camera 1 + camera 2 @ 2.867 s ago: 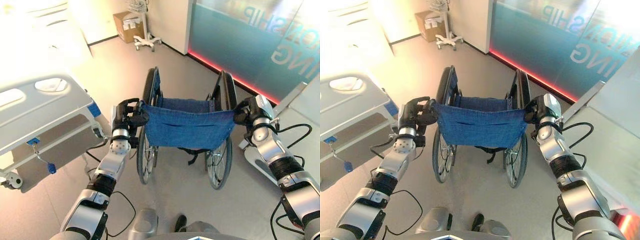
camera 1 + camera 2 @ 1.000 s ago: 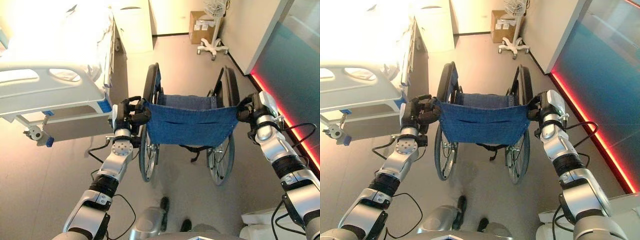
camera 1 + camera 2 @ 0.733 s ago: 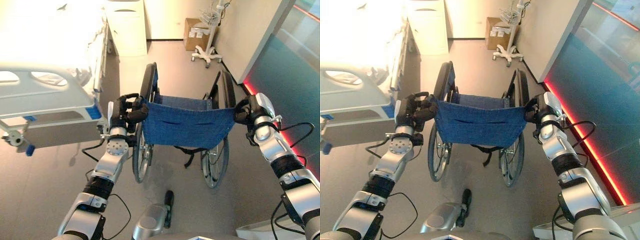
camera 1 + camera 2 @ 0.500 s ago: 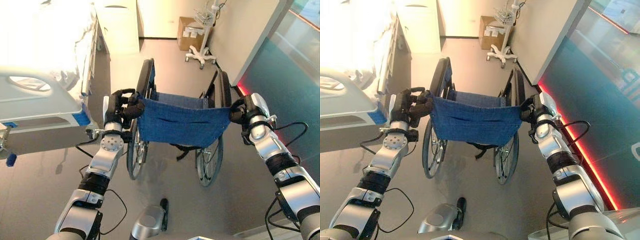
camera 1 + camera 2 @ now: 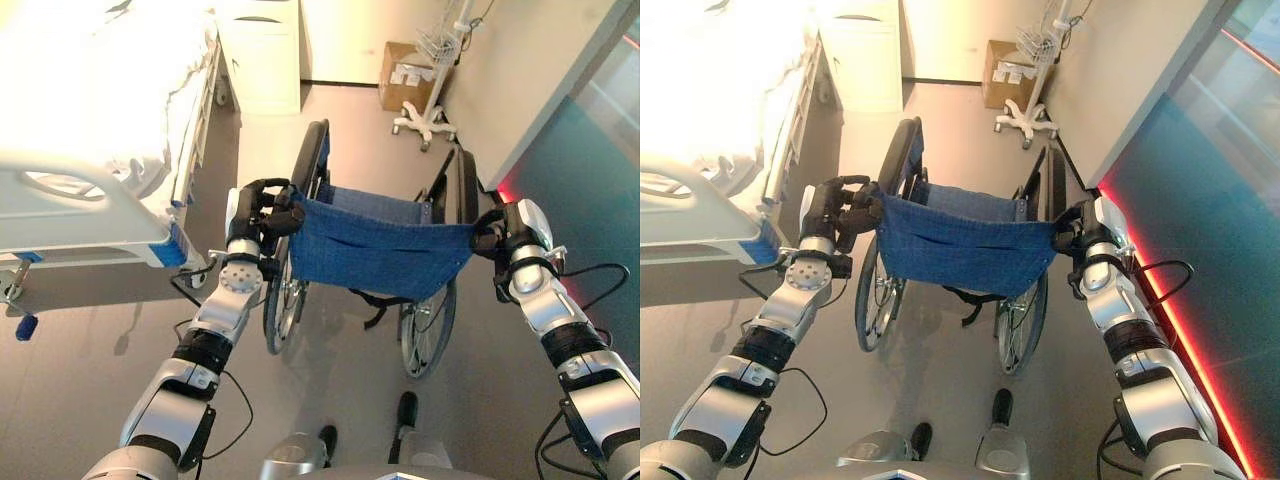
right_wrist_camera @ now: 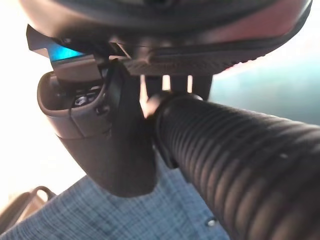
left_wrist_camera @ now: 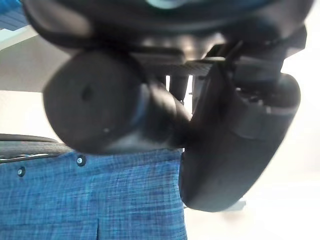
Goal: Push the wheelchair next to the bed
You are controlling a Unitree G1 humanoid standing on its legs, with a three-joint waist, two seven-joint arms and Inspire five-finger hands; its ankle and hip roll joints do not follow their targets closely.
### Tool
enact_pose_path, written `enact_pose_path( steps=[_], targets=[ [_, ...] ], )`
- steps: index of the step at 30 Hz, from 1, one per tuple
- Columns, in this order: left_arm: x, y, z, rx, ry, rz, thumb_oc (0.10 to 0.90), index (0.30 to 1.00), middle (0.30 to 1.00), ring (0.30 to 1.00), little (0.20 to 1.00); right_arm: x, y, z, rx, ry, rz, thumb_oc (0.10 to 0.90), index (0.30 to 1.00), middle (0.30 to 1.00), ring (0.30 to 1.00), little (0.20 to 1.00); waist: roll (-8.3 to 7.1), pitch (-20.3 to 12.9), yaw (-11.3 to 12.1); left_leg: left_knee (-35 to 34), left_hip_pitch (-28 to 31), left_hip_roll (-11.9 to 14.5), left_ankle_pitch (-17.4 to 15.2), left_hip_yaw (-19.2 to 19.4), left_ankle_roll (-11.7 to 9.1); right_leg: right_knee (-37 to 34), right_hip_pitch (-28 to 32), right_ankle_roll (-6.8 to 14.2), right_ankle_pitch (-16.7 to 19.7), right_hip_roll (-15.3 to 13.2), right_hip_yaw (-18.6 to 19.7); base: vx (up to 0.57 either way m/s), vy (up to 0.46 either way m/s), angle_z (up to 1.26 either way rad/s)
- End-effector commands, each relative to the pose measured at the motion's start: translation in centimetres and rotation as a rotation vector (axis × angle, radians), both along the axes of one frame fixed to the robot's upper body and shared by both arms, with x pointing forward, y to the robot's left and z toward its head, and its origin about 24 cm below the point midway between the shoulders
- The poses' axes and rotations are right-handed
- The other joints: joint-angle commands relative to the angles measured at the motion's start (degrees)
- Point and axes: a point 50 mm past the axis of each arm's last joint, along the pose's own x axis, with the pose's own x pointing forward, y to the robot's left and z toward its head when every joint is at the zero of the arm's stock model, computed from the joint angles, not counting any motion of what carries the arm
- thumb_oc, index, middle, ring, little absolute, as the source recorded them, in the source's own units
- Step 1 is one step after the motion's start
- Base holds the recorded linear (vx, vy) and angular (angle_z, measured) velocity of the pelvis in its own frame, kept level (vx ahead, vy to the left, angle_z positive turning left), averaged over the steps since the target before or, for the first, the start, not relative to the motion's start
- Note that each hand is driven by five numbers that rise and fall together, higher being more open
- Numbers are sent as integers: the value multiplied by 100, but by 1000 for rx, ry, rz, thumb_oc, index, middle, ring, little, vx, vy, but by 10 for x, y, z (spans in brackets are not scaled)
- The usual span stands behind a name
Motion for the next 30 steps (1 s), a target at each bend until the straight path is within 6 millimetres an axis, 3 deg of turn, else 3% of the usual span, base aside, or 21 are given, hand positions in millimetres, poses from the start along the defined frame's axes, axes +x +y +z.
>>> enact_pose_path(
  steps=[1,3,5,7,12,14,15,16,21,26,28,30],
  targets=[
    [-22,4,-35,88,140,-69,400,300,300,300,300,14,15,16,-57,43,110,400,300,300,300,300,-118,57,347,673,-468,801,-810,1160,-338,798,-565,-40,534,-108,338,332,-481,119],
    [-23,2,-39,54,161,-76,400,300,300,300,300,11,15,14,-84,62,119,400,300,300,300,300,-101,-29,228,567,-286,1104,-759,1171,-466,1048,-604,-133,269,9,269,328,-416,139],
    [-23,-1,-39,49,164,-70,400,300,300,300,300,4,4,11,-97,80,113,400,300,300,300,300,-75,-113,69,549,-180,1523,-381,1466,-712,1101,-527,-332,107,93,-33,246,-371,90],
    [-19,-11,-37,22,151,-86,400,300,300,300,300,-1,-8,8,-113,79,91,400,300,300,300,300,-8,-88,-78,757,-390,1769,10,1817,-751,1086,-344,-554,-103,233,-205,129,-394,93],
    [-21,-32,-47,-11,169,-142,400,300,300,300,300,-12,-29,-3,-149,81,42,400,300,300,300,300,78,-41,-280,813,-339,1962,203,2796,-911,798,204,-727,-210,287,-917,111,-288,99],
    [-23,-34,-49,-22,173,-134,400,300,300,300,300,-11,-29,-3,-157,87,42,400,300,300,300,300,89,-75,-242,640,-305,1609,4,2614,-863,686,262,-696,-180,320,-810,153,-168,38],
    [-25,-33,-51,-23,174,-130,400,300,300,300,300,-9,-29,-2,-157,95,40,400,300,300,300,300,121,-119,-200,386,-301,1197,-173,2494,-774,606,305,-675,-169,416,-687,168,-170,33],
    [-25,-33,-50,-19,173,-134,400,300,300,300,300,-9,-29,-2,-157,99,32,400,300,300,300,300,146,-132,-198,290,-274,1090,-203,2543,-741,576,356,-687,-198,477,-679,168,-174,37],
    [-23,-34,-50,-16,178,-151,400,300,300,300,300,-13,-32,-8,-136,113,4,400,300,300,300,300,223,-216,-315,102,-106,1034,-202,2902,-727,652,471,-783,-425,706,-767,149,-141,40],
    [-24,-27,-50,-18,176,-123,400,300,300,300,300,-7,-27,0,-153,103,48,400,300,300,300,300,77,-187,-222,1096,-377,1175,58,2718,-870,476,540,-954,-397,718,-780,130,-174,21],
    [-27,-20,-51,-17,178,-110,400,300,300,300,300,-6,-22,-1,-136,99,59,400,300,300,300,300,101,-66,-44,1275,-631,957,1,2437,-779,550,647,-959,-450,815,-647,212,-204,-10],
    [-33,-11,-55,-5,184,-93,400,300,300,300,300,-3,-13,-2,-123,95,81,400,300,300,300,300,172,-14,98,895,-831,758,76,2397,-736,615,749,-928,-526,937,-572,273,-128,-34]
  ],
)
